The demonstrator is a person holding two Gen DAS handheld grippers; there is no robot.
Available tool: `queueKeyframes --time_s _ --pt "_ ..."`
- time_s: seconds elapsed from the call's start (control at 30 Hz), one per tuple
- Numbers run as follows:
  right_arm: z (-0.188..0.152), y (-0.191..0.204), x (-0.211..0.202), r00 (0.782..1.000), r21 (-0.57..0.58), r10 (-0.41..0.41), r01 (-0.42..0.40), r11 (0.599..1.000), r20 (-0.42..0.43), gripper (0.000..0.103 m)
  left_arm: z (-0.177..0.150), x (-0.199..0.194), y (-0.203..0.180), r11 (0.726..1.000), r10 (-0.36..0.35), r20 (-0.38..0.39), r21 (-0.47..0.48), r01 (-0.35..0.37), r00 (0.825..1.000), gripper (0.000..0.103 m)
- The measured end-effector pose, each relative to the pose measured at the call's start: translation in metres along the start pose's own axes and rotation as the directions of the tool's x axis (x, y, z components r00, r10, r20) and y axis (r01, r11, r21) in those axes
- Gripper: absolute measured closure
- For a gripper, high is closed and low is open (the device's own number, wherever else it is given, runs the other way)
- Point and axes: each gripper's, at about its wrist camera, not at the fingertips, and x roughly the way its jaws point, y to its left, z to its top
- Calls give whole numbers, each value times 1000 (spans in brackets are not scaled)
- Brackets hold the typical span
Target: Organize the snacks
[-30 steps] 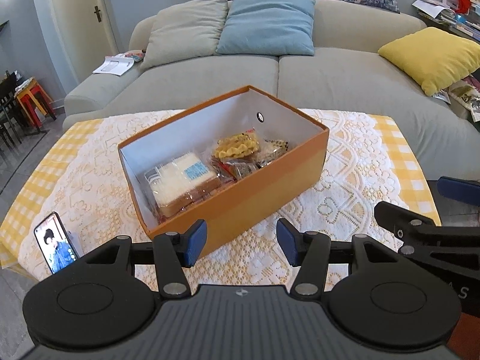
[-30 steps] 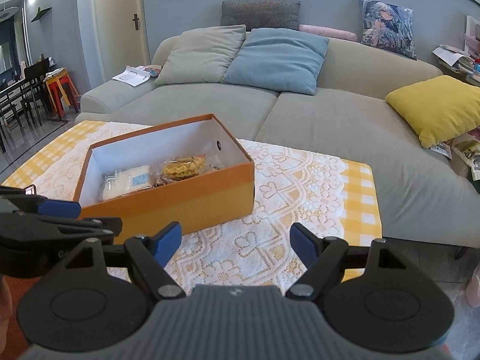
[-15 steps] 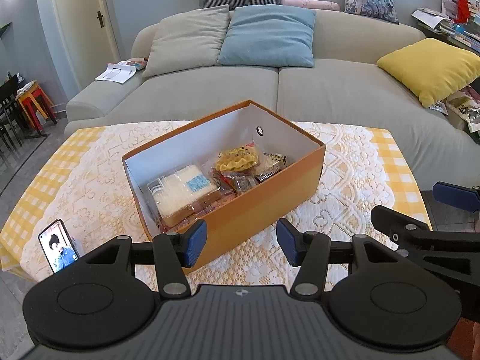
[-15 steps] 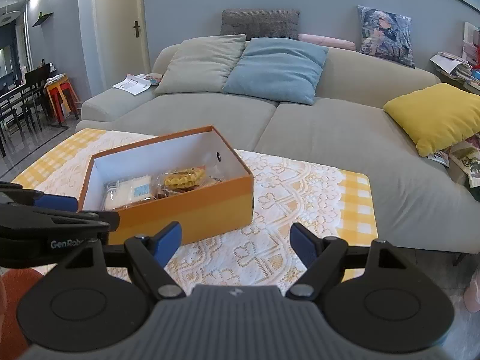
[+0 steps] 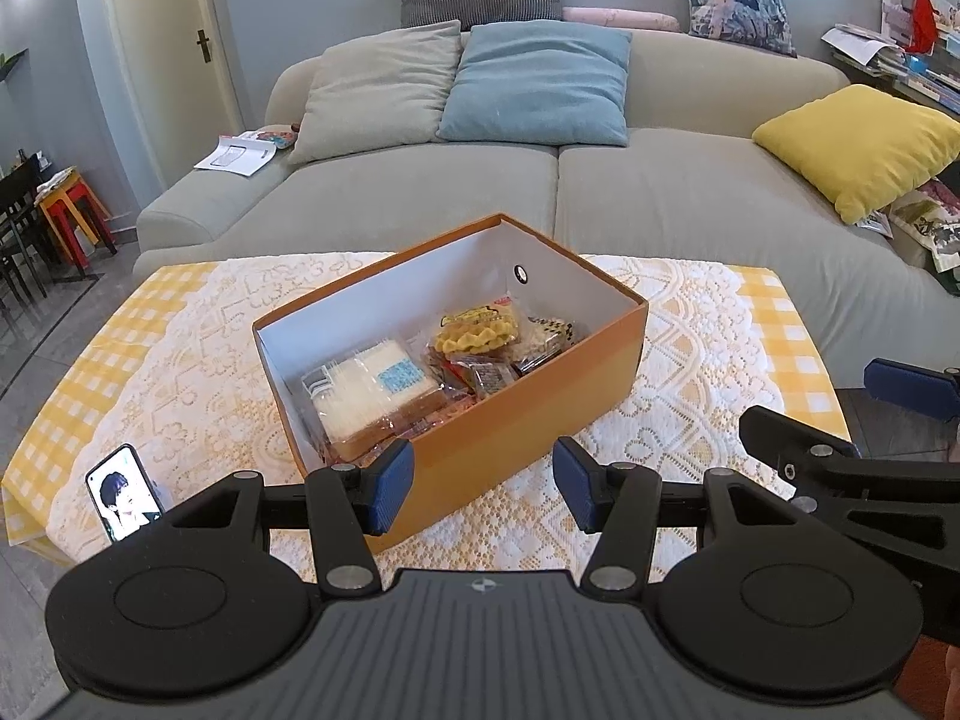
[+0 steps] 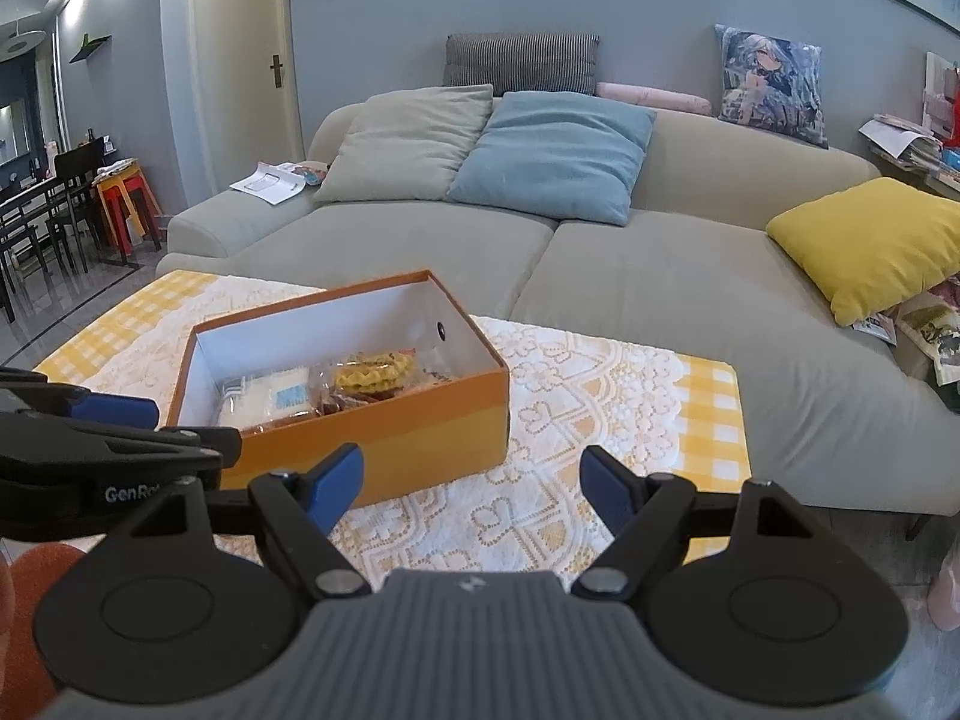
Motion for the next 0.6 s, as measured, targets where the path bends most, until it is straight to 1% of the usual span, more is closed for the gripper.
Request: queueKeyframes --time_s 0.6 --pt "4 4 -10 1000 -10 6 -6 1000 21 26 1 -8 4 1000 0 18 -6 0 1000 40"
